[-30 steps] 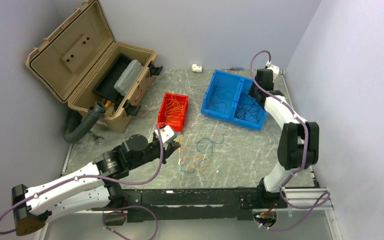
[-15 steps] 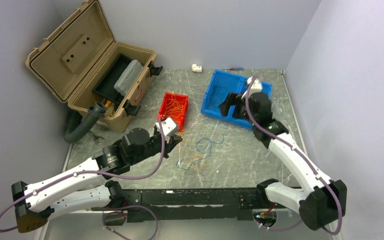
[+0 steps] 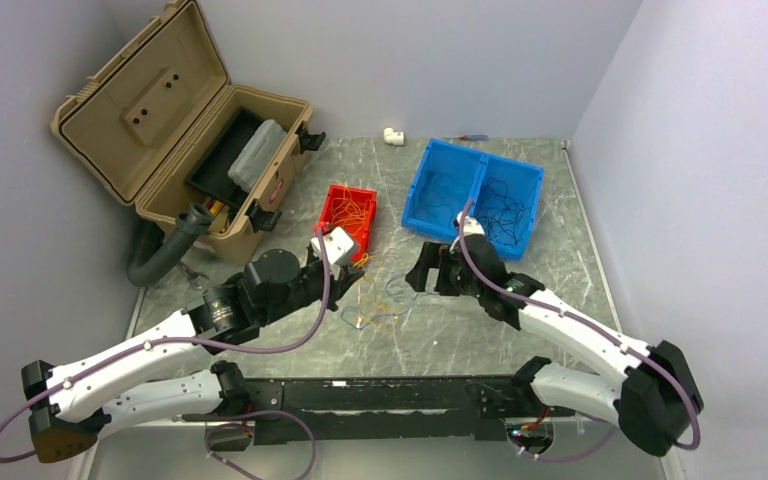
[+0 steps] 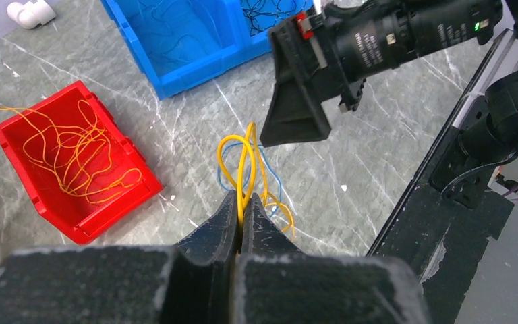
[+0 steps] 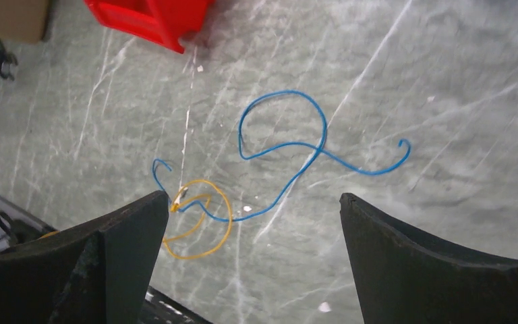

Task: Untangle the cables
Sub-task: Place the cable in the bin, then untie the cable.

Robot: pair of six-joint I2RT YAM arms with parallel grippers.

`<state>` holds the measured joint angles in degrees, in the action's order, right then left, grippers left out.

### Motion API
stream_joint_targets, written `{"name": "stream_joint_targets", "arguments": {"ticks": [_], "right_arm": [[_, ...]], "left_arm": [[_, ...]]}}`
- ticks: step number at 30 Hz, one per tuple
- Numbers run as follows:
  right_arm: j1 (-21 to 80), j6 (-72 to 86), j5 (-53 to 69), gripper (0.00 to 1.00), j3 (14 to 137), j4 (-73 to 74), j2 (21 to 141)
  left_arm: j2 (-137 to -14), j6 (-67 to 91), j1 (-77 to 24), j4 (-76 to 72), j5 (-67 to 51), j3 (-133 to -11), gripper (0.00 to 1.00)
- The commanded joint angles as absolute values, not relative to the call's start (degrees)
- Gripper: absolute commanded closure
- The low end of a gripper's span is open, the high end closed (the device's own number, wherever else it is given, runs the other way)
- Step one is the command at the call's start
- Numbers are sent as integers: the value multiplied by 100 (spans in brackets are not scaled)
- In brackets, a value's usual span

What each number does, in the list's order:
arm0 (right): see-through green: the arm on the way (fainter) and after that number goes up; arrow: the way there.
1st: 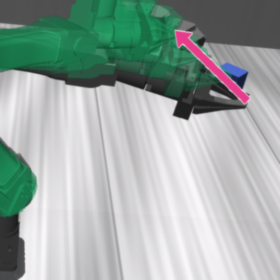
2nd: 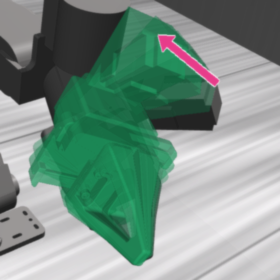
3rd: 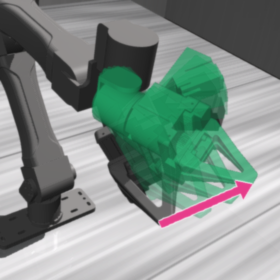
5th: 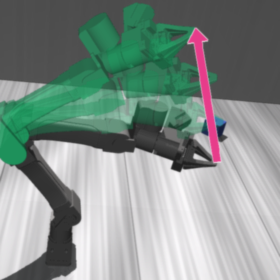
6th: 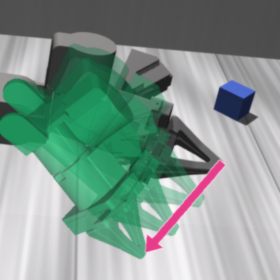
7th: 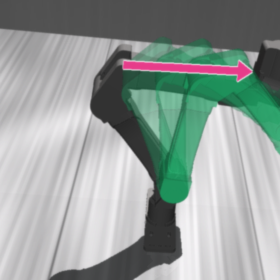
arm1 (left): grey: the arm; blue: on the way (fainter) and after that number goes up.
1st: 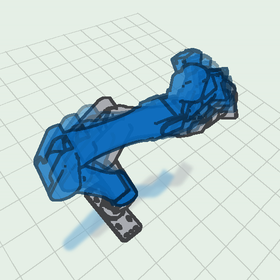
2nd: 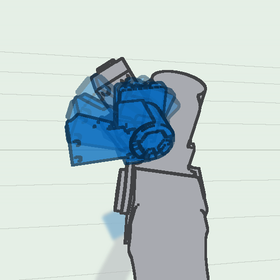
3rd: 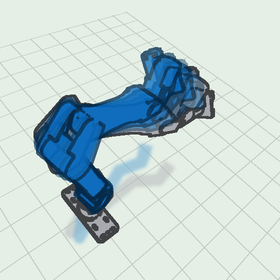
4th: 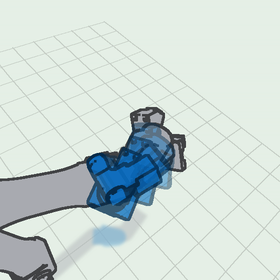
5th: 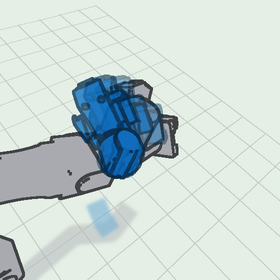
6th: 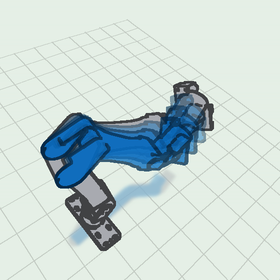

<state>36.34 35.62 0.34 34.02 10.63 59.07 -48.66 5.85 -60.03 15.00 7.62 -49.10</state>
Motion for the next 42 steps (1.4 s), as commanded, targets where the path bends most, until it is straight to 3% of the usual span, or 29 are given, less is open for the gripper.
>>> {"name": "stream_joint_targets", "arguments": {"ticks": [1, 12, 32, 39, 42], "right_arm": [[4032, 5683, -970, 0, 3886, 1550, 6388], [4175, 8730, -798, 0, 3379, 1600, 6504], [4293, 10288, 190, 2, 2853, 40, 8100], [4308, 10721, -164, 12, 2726, -806, 8670], [4313, 10794, -232, 32, 2833, -1119, 9122]], "left_arm": [[-4897, 756, -5988, 1493, 776, -5106, 100], [-4644, 841, -5986, 1462, 703, -4836, 100], [-4400, 805, -5985, 1416, 669, -4553, 100], [-4319, 810, -5985, 1443, 661, -4479, 100], [-4298, 824, -5985, 1436, 650, -4447, 100]]}}
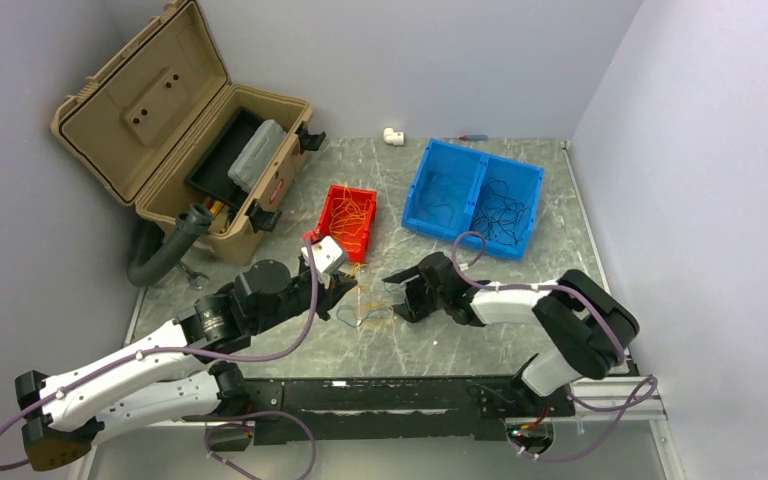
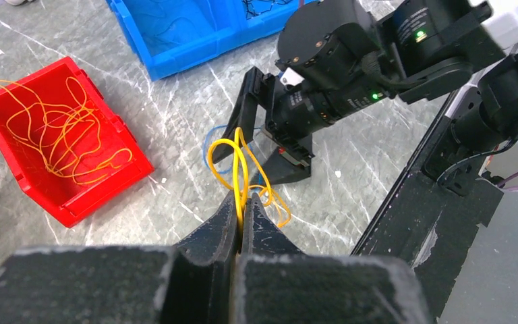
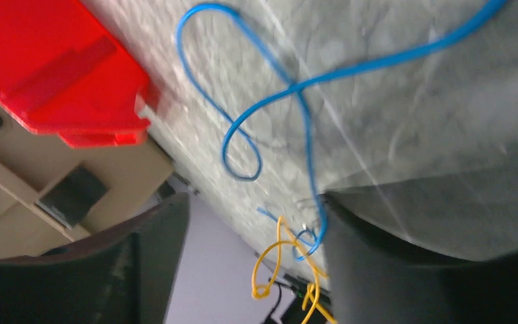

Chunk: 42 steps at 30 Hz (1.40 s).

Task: Untangle the cables
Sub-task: Untie the cable.

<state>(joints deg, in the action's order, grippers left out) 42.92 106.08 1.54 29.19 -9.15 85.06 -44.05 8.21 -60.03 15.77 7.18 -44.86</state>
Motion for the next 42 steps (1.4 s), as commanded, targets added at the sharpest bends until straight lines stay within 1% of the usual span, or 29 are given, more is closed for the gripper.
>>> {"name": "stream_joint_targets", "arguments": {"ticks": [1, 2, 4, 5, 8, 10, 17, 21, 26, 29, 33, 35, 38, 42], "right_arm": [[4310, 10812, -248, 41, 2855, -1234, 9255], [4314, 10829, -255, 56, 2864, -1386, 9426], [4301, 10814, -219, 98, 2822, -1779, 9607], [4311, 10825, -261, 100, 2787, -1845, 9630], [4307, 10772, -450, 100, 2719, -1633, 9414], [4302, 10676, -719, 100, 2652, -1305, 9099], [4179, 10356, -1855, 100, 2457, 496, 7523], [4027, 10213, -2461, 100, 2321, 1337, 6380], [3898, 9901, -3419, 100, 2495, 2700, 5166], [3869, 9583, -3864, 100, 2709, 3268, 4583], [3863, 8824, -4354, 100, 3216, 3589, 4196], [3851, 8966, -4836, 100, 3521, 4226, 4173], [3858, 8360, -5227, 100, 3870, 4357, 4070], [3858, 8392, -5559, 100, 4039, 4635, 3950]], "left_arm": [[-4298, 824, -5988, 1453, 653, -4453, 100], [-4287, 826, -5986, 1473, 659, -4468, 100], [-4266, 830, -5985, 1531, 692, -4504, 100], [-4251, 828, -5985, 1571, 709, -4530, 100], [-4138, 764, -5981, 1758, 835, -4641, 100], [-4067, 721, -5985, 1996, 1132, -4778, 100], [-4001, 637, -5968, 3469, 2809, -5813, 100], [-3839, 562, -5953, 3746, 3504, -6115, 100], [-3629, 460, -5933, 3867, 4490, -6225, 100], [-3515, 400, -5925, 3786, 4748, -6189, 100], [-3528, 347, -5911, 3614, 4810, -6090, 100], [-3641, 431, -5906, 3806, 5128, -6141, 100], [-3756, 611, -5906, 4129, 5502, -6300, 100], [-3674, 884, -5905, 4319, 5999, -6294, 100]]}}
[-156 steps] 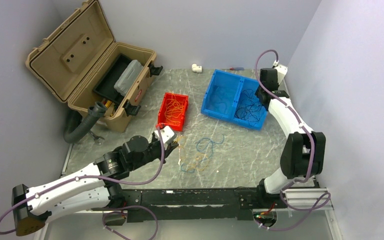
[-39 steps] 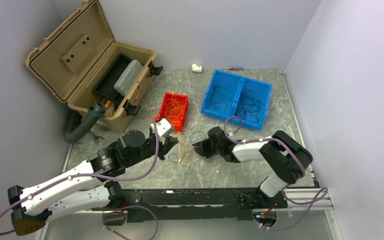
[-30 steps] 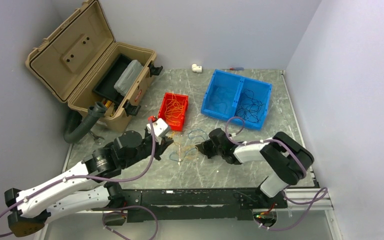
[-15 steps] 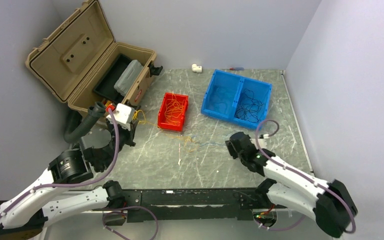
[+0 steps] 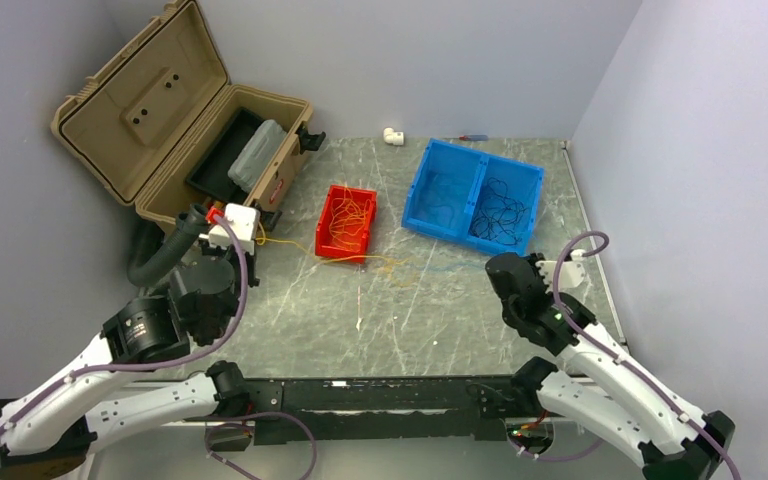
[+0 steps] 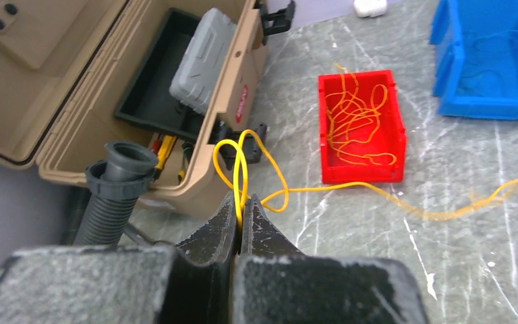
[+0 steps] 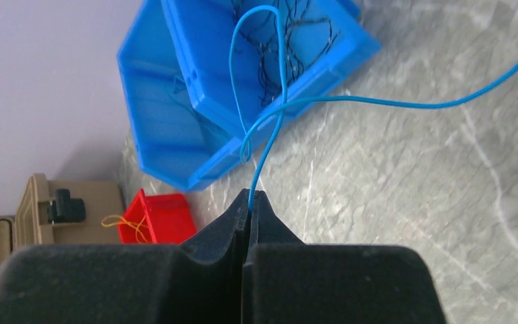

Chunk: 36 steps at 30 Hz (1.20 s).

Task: Untangle the cables
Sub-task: Untie the cable, then place the cable in the bin.

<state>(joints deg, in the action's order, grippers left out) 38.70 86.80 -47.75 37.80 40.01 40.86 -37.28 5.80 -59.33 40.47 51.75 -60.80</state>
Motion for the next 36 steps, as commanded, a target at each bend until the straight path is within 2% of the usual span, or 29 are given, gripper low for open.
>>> {"name": "stream_joint_targets", "arguments": {"ticks": [1, 6, 10, 12, 16, 20, 29, 36], "right_arm": [[3854, 8544, -5662, 100, 4057, 4797, 3902], [3838, 8845, -6211, 100, 4148, 5392, 3525], [3835, 7774, -6327, 100, 4201, 4833, 3359], [3840, 6853, -6234, 100, 4274, 4247, 3394], [3843, 4644, -5428, 100, 4422, 2795, 3519], [3841, 3066, -4268, 100, 4602, 1793, 3700], [3623, 2039, -3741, 100, 5819, 1667, 5030], [2377, 1766, -1786, 100, 6877, 1722, 6027]], "left_arm": [[-3623, 969, -5903, 4365, 6174, -6281, 100], [-3288, 1043, -5898, 4304, 6578, -6140, 100], [-3097, 930, -5899, 3990, 6356, -6003, 100], [-3023, 752, -5899, 3688, 5789, -5877, 100], [-2974, 444, -5902, 3057, 4747, -5641, 100], [-3224, 450, -5898, 3215, 4722, -5775, 100], [-3242, 296, -5900, 3220, 4449, -5783, 100], [-3101, 117, -5899, 2971, 3927, -5617, 100]]}}
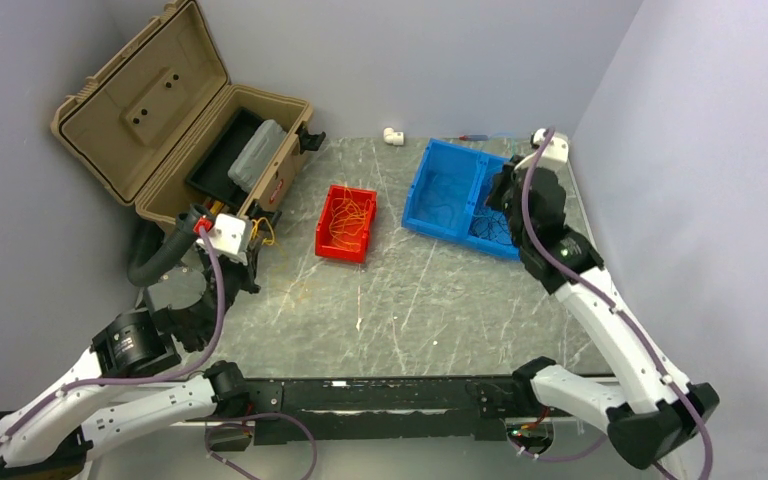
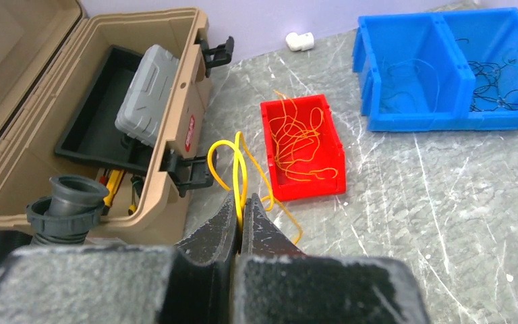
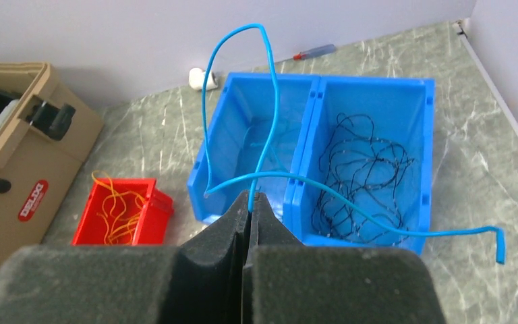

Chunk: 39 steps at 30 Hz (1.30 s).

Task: Untangle the cables
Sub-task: Place the cable in the bin.

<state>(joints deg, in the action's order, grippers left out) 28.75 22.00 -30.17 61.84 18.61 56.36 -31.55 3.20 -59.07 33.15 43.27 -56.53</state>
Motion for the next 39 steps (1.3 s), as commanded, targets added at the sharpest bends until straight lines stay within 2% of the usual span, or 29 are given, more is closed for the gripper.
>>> {"name": "stream_joint_targets", "arguments": {"ticks": [1, 9, 26, 37, 38, 39], "right_arm": [[2324, 1659, -1671, 100, 7023, 1762, 6218], [2214, 1179, -1808, 100, 7900, 1898, 7496], [2158, 1132, -2231, 100, 8530, 1661, 9864], [1988, 1504, -2039, 100, 8936, 1932, 11155], [1980, 1540, -1883, 97, 9082, 2107, 11258], [1979, 1570, -1812, 85, 9178, 2275, 11277]], "left_arm": [[-3113, 103, -5899, 2974, 3869, -5608, 100], [-3258, -131, -5897, 3023, 3612, -5625, 100], [-3357, -495, -5898, 2863, 3407, -5533, 100], [-3409, -553, -5900, 2794, 3270, -5546, 100], [-3408, -554, -5902, 2788, 3270, -5545, 100], [-3409, -554, -5898, 2805, 3274, -5552, 100]]}}
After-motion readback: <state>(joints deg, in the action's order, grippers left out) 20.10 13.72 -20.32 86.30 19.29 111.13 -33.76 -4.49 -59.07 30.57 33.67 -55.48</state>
